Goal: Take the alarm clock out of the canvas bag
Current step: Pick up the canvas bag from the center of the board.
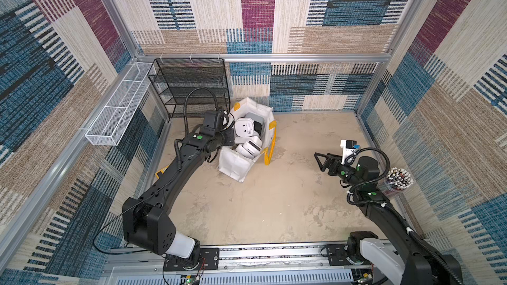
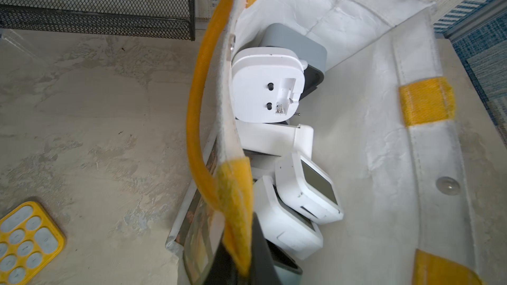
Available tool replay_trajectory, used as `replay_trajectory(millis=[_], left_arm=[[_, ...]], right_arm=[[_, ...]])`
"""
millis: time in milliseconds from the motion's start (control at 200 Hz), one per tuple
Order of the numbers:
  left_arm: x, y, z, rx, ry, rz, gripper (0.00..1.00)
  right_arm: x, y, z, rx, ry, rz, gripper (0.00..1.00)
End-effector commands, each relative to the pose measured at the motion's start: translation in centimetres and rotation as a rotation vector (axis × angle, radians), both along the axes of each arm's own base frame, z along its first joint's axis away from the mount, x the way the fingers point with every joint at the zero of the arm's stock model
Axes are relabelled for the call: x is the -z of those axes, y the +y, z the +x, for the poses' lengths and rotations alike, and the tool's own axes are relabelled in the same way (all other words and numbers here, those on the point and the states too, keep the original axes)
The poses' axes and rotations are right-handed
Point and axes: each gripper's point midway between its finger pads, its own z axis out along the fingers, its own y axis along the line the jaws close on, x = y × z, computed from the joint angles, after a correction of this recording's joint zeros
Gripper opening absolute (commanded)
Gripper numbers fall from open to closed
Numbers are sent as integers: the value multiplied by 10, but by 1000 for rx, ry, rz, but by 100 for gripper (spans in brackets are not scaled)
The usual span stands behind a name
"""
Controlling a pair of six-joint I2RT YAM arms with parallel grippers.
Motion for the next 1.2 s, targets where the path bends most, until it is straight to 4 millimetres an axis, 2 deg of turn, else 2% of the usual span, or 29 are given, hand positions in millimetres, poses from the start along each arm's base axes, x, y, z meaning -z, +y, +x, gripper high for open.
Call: replay_trajectory(millis=[0, 336, 566, 846, 1192], left_arm=[[-32, -14, 12, 53, -153, 6, 0], [-35, -35, -3, 115, -205, 39, 0], [-32, -53, -12, 176, -210, 44, 0], [-16, -80, -34, 246, -191, 76, 0], [7, -98, -55, 290, -161, 111, 0]], right_arm=[[-17, 6, 3, -11, -25, 42, 90], [-32, 33, 12, -64, -13, 38, 77], [-47, 53, 10, -120, -60, 16, 68], [-41, 92, 9, -213, -56, -72, 72], [-36, 120, 11, -273, -22, -68, 70]])
